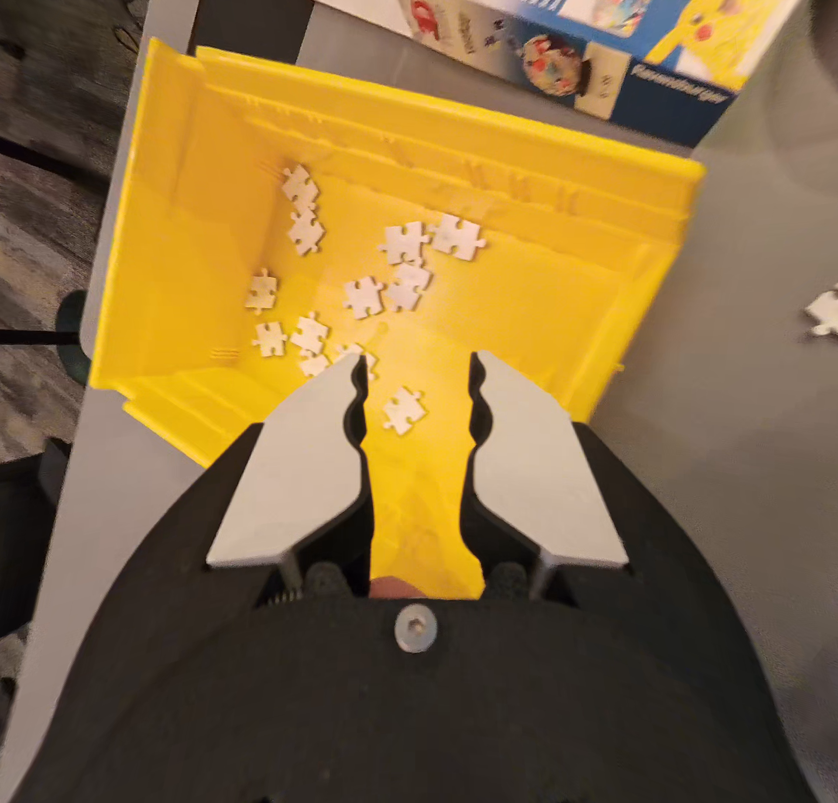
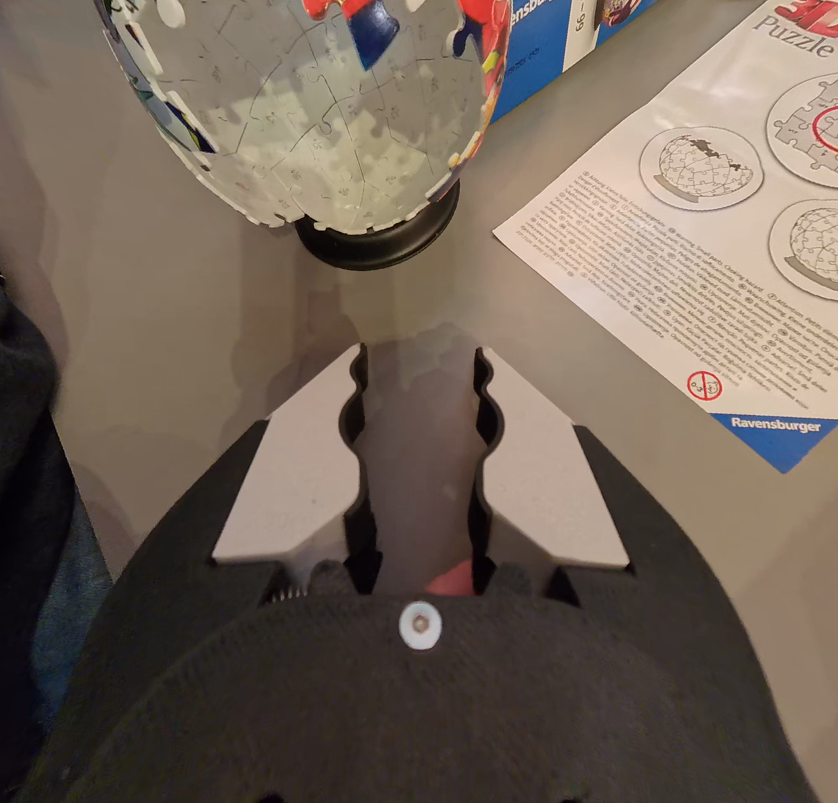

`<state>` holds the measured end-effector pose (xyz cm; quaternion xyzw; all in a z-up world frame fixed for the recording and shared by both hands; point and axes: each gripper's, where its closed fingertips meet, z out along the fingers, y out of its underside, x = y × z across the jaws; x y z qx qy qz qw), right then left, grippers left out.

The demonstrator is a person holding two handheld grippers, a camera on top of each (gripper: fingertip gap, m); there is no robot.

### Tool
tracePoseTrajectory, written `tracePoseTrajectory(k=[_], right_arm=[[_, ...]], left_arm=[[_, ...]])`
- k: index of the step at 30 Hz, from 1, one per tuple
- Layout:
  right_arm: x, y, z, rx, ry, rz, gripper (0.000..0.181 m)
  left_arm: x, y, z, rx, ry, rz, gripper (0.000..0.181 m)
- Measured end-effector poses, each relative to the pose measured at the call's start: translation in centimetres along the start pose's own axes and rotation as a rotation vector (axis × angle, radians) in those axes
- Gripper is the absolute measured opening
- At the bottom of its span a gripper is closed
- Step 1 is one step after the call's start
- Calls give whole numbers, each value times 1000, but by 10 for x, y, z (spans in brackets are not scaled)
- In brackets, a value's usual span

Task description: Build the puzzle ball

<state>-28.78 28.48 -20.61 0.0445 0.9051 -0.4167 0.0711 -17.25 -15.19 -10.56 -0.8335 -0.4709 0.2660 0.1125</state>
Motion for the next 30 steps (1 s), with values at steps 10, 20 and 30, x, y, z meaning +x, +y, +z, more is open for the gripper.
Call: tracePoseTrajectory(k=[10,20,30], right_arm=[[4,0,1,-4,4,34,41],[7,-1,1,0,-2,62,37],[8,-1,1,2,-3,71,36]], left_arm=[[-26,-7,62,-129,186,238,36],[-2,9,118,-269,354,363,40],[2,12,125,-283,399,317,24]])
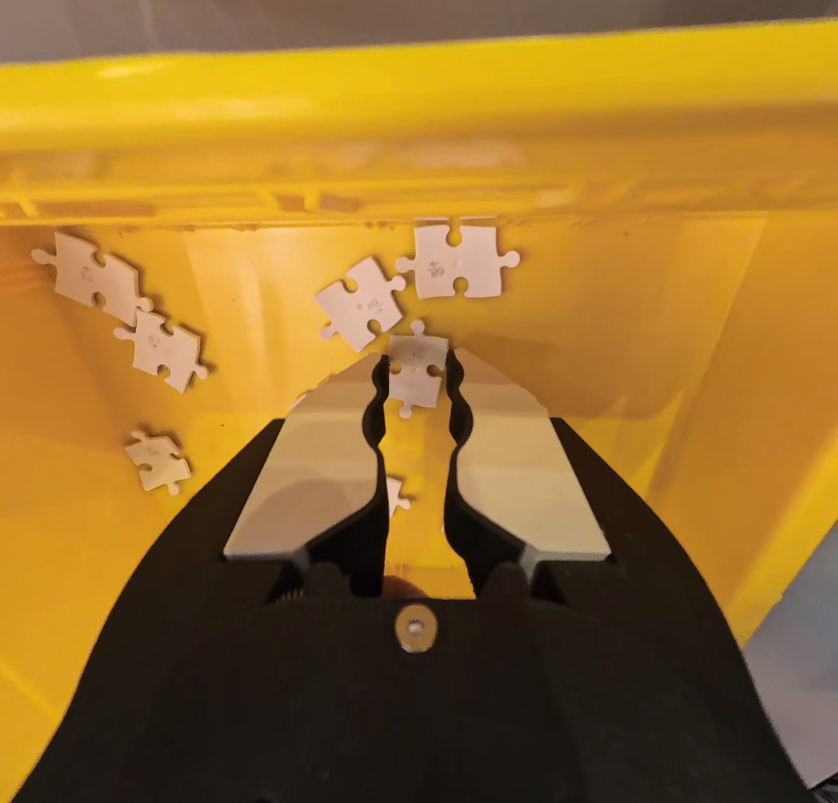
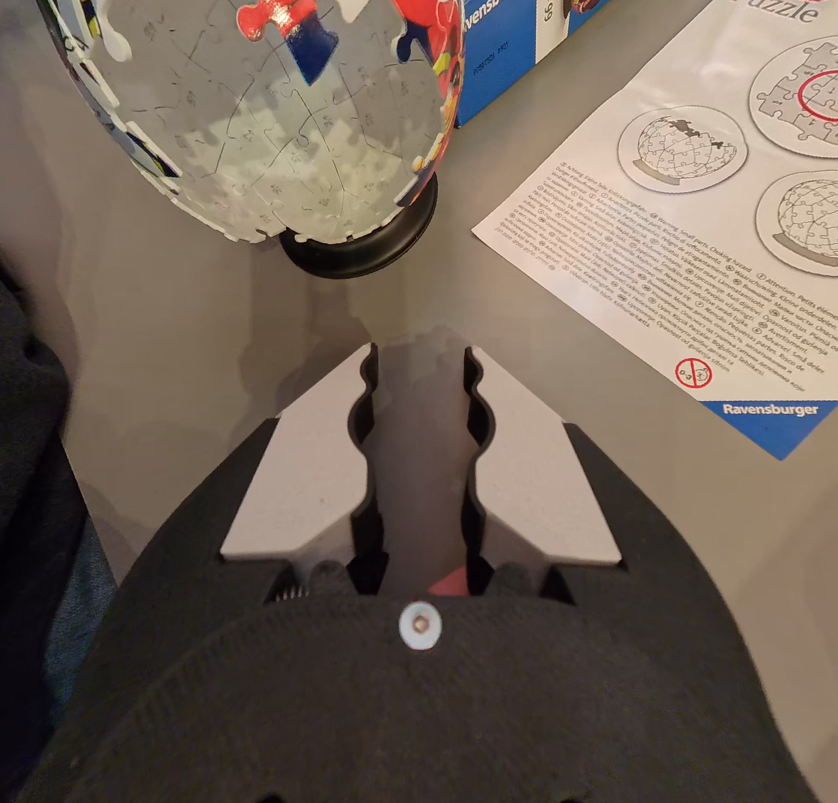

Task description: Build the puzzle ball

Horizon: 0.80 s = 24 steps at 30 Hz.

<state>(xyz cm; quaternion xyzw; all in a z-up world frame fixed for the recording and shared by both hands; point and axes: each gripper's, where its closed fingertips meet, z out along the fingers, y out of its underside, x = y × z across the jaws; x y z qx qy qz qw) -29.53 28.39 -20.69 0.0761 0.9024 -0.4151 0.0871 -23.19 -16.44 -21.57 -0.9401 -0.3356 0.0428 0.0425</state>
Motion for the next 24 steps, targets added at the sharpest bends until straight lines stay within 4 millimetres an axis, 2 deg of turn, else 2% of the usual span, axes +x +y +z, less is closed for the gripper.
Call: tracePoseTrajectory(k=[3,9,11,14,16,17,19,20,24], right_arm=[[0,0,0,0,0,3,36],[2,-1,1,1,4,15,34],[3,-1,1,1,10,15,33],[3,-1,1,2,11,19,33],[4,-1,1,2,11,21,33],[3,-1,1,2,10,20,33],[3,-1,1,2,9,16,34],[3,-1,1,2,9,14,35],[2,-1,1,2,10,1,36]], left_arm=[[3,-2,-6,28,0,-14,7],[8,1,-22,65,-60,-8,2],[15,1,-35,103,-79,-13,2],[46,-11,-75,199,-122,23,2],[82,-27,-99,271,-137,77,2],[102,-36,-104,304,-135,100,2],[144,-53,-98,346,-90,140,2],[157,-57,-89,339,-102,156,2],[201,-68,-33,335,9,103,2]])
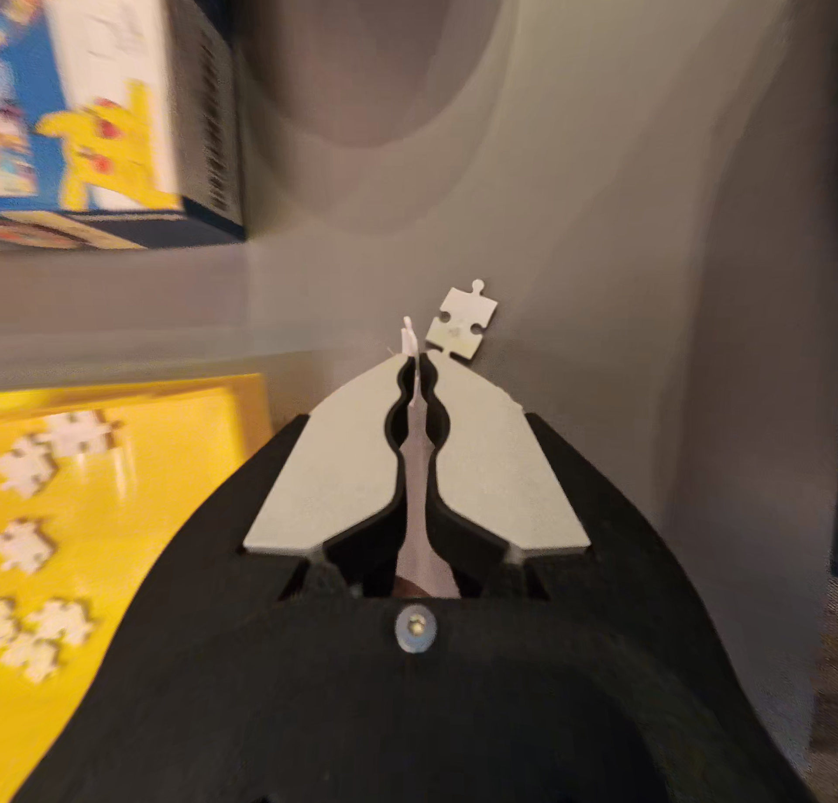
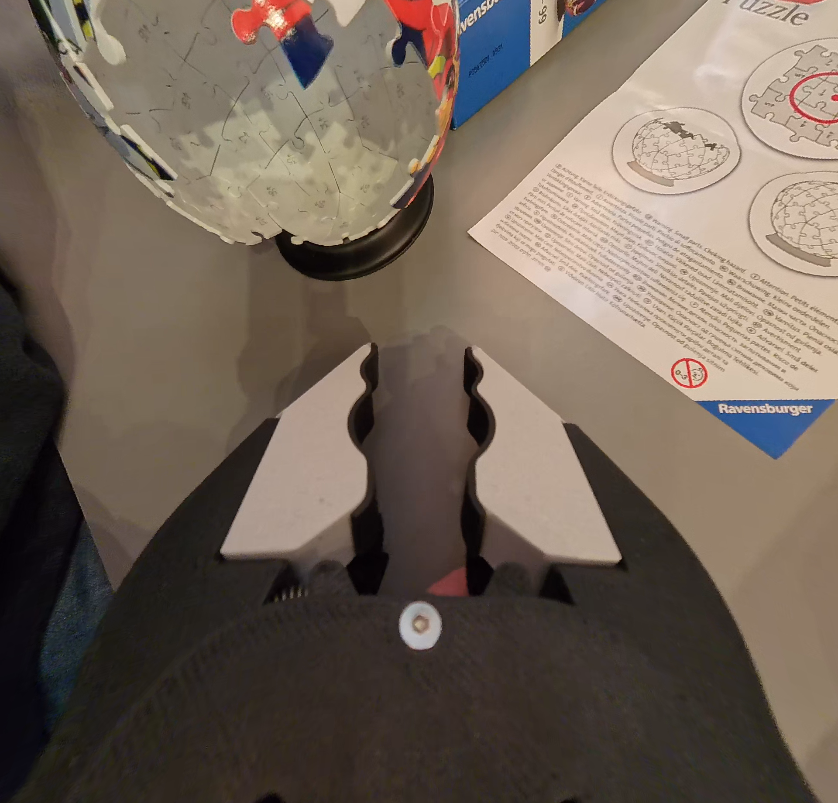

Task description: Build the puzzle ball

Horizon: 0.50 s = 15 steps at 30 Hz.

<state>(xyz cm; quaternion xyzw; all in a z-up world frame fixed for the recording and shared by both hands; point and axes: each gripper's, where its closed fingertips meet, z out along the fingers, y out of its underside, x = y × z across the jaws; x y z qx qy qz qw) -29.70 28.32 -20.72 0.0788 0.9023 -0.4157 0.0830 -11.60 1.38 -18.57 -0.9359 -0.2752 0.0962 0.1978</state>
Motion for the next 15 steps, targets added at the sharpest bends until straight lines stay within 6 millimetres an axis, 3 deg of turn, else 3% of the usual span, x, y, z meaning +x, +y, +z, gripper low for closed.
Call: tracePoseTrajectory(k=[3,4,6,9,12,15], right_arm=[[-1,0,0,3,-2,-5,36],[-1,-1,0,5,-3,-4,36],[-1,-1,-1,8,-3,-6,36],[-1,-2,-1,15,-3,-7,36],[-1,-3,-2,25,-1,-7,36],[-1,-3,-3,33,-1,-10,36]], left_arm=[[11,8,28,-24,-5,-47,5],[14,-1,28,27,4,-72,3],[19,-7,26,33,20,-95,10],[2,-13,-1,62,-46,-95,13],[-43,-14,-44,114,-168,-150,15],[-104,13,-83,23,-387,-157,25]])
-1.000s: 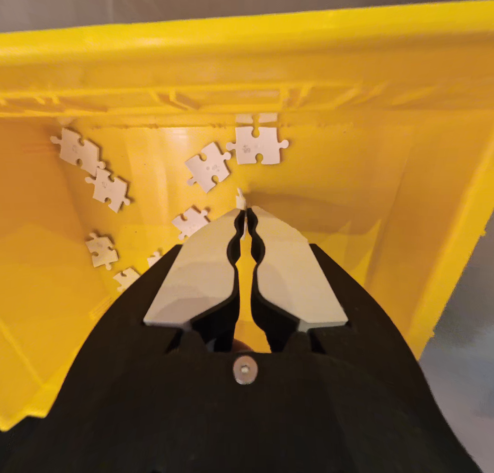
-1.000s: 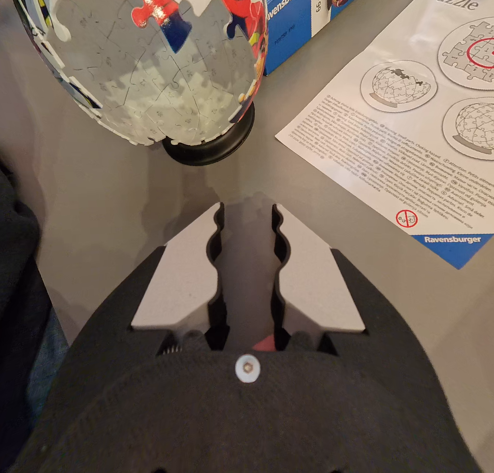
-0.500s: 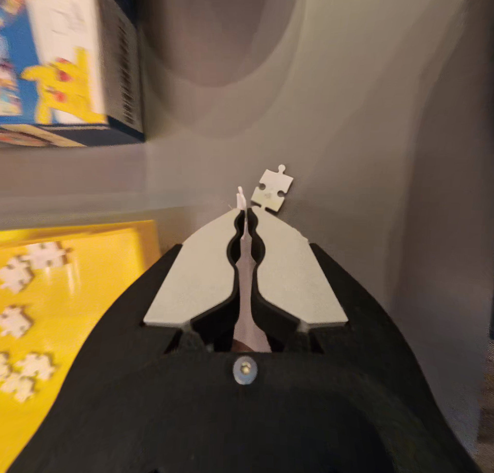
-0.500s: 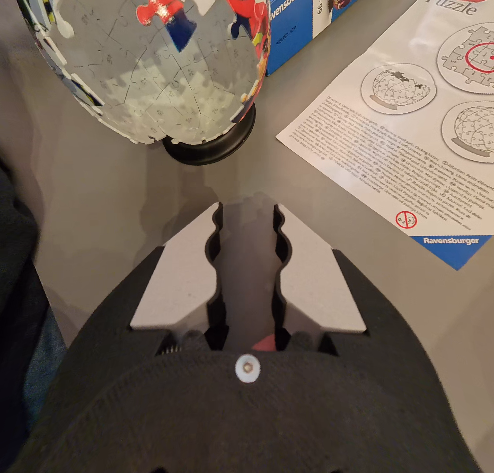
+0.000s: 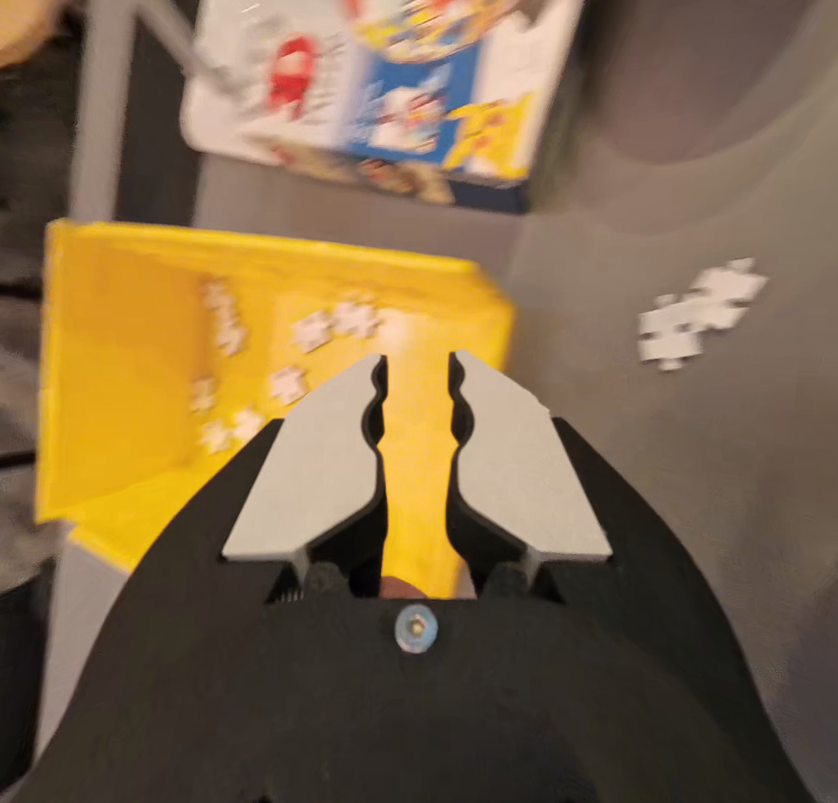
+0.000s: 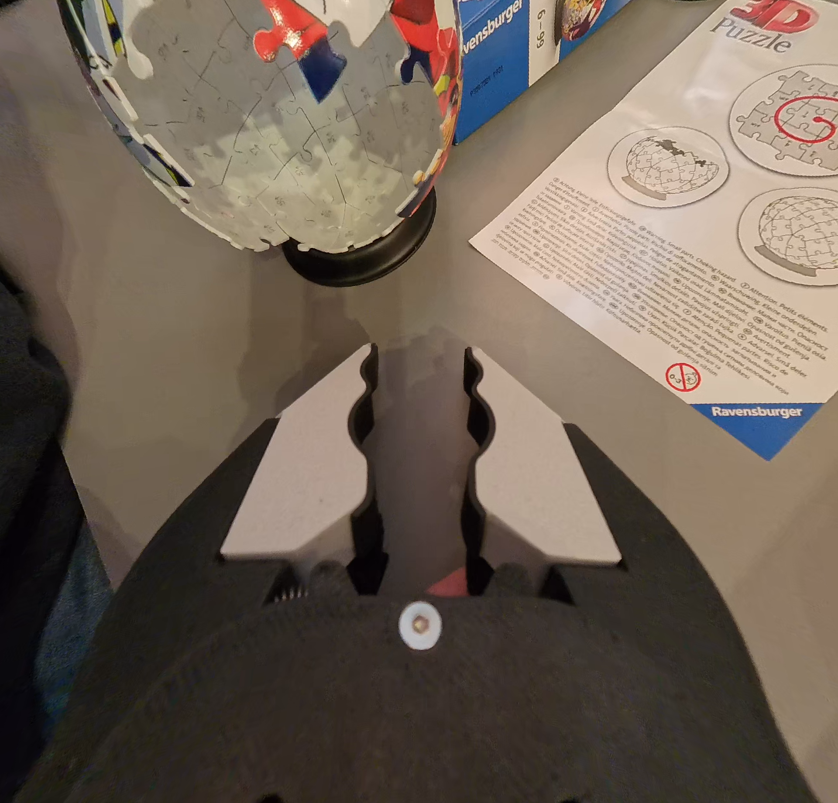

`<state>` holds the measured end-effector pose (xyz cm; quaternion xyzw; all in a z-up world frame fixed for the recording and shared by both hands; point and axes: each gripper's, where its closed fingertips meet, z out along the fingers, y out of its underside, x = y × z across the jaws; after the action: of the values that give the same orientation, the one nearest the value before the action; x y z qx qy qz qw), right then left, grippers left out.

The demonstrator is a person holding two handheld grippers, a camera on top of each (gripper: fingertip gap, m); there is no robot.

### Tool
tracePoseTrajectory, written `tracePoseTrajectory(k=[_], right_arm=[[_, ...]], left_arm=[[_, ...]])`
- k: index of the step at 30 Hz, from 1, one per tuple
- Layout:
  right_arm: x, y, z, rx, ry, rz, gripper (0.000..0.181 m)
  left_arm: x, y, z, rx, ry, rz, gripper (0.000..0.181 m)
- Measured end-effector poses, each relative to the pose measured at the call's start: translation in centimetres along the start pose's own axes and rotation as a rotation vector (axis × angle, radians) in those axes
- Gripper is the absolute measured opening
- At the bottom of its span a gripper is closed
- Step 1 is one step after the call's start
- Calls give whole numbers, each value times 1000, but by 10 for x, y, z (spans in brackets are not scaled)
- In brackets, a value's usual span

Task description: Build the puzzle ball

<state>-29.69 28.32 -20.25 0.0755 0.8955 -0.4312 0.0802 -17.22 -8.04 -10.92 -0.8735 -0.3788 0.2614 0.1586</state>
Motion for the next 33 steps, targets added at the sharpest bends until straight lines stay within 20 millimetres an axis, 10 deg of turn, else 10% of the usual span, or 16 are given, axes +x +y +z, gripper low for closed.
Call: tracePoseTrajectory(k=[7,12,24,33], right_arm=[[0,-2,-2,20,0,1,36],[0,-3,-3,26,-3,1,36],[-1,-4,-4,42,-5,-7,36],[-2,-6,-5,52,-13,0,37]], left_arm=[[-122,56,2,-158,-130,-111,33],[-167,82,22,-272,-110,-104,31],[-190,110,125,-590,42,33,31],[-183,115,141,-623,226,-67,12]])
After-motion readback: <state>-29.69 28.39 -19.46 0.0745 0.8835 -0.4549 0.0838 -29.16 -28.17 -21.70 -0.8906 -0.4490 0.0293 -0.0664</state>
